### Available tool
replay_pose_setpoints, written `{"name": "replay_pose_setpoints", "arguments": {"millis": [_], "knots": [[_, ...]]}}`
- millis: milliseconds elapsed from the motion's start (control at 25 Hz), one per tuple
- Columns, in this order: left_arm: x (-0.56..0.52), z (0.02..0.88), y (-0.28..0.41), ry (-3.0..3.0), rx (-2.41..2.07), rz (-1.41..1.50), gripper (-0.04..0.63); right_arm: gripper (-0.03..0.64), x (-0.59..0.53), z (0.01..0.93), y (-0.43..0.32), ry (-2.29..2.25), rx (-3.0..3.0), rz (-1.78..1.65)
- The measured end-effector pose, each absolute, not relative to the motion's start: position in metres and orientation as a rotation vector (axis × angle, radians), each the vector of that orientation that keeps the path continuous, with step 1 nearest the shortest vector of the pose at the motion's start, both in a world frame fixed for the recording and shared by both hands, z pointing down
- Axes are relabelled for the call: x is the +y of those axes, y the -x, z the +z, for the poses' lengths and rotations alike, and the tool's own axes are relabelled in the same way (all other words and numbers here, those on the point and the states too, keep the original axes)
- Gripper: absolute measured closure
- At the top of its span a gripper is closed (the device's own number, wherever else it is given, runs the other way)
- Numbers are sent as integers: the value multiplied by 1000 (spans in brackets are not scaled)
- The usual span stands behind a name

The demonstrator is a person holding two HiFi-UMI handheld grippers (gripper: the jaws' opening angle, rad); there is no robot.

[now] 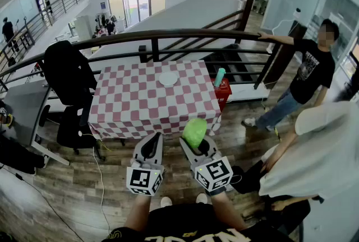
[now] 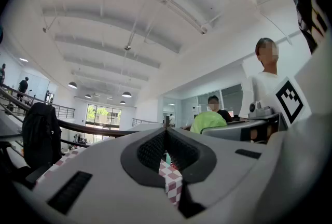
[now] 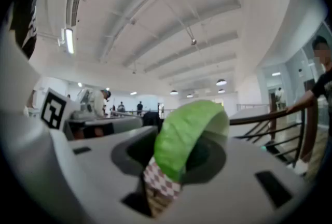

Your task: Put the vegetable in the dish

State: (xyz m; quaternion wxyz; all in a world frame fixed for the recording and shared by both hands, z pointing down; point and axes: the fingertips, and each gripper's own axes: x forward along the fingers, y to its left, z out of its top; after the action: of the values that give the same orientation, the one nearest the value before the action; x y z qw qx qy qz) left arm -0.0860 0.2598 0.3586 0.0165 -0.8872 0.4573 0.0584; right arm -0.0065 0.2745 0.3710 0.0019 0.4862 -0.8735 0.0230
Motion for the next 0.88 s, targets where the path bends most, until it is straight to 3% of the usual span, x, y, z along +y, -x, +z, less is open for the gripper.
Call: {"name": "replay_pose_setpoints", "arguments": {"millis": [480,880], "knots": [[265,396,137,2851,1430,179,576,471,279,404,65,-1533,-2731,174],[212,413,140,2857,1475,165,575,471,210,430,72,-1436,-2738,306]]}}
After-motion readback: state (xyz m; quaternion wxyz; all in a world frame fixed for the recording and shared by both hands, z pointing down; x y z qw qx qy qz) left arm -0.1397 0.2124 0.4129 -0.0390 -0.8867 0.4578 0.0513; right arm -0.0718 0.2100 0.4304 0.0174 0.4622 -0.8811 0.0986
